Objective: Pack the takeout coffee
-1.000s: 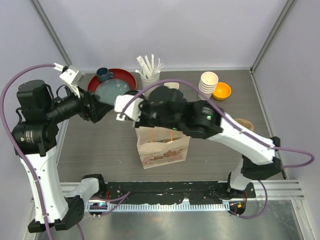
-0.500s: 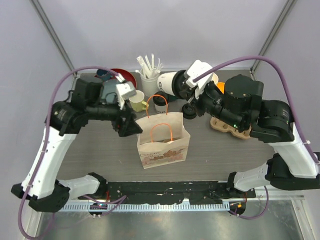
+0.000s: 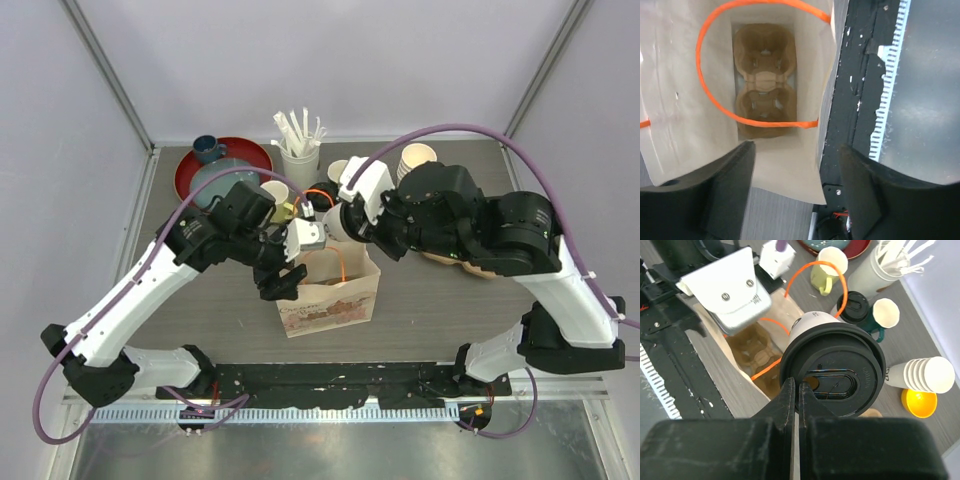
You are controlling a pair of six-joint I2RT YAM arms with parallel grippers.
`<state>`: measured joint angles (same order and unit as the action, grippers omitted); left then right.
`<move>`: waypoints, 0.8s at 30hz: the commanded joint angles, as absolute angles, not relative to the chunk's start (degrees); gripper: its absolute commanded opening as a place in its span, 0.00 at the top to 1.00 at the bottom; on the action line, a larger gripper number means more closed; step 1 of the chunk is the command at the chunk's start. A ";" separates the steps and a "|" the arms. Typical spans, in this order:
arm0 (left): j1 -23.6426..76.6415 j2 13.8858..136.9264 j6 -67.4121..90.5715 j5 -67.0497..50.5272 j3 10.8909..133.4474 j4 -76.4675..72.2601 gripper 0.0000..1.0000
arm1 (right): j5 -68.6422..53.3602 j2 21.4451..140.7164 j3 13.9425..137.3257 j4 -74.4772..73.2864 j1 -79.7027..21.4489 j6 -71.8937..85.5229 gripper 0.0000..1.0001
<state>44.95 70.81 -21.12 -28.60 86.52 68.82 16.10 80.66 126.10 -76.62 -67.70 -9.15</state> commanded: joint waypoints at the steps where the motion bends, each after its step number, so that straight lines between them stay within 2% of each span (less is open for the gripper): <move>1: 45.18 70.67 -23.91 -26.80 86.48 68.90 0.36 | 11.43 82.70 126.48 -79.19 -67.76 -10.45 0.99; 4: 45.18 69.96 -25.22 -29.61 86.84 71.44 0.50 | 9.76 83.76 126.12 -78.05 -67.94 -11.51 0.99; 8: 45.18 69.26 -28.03 -35.32 87.54 74.00 0.54 | 7.83 86.39 126.21 -77.34 -67.85 -12.30 0.99; 12: 45.00 69.34 -28.21 -36.13 90.43 74.44 0.34 | 5.28 89.55 126.04 -76.99 -67.76 -13.27 0.99; 15: 43.34 68.38 -26.72 -33.58 93.42 74.27 0.28 | 4.13 89.91 124.46 -76.73 -67.68 -13.97 0.99; 21: 38.42 66.88 -21.28 -23.84 96.94 72.70 0.24 | 0.97 90.61 122.78 -75.85 -67.06 -15.38 0.99; 24: 31.05 66.53 -16.54 -24.16 97.30 70.50 0.21 | 0.70 90.79 122.35 -75.32 -66.97 -16.61 0.99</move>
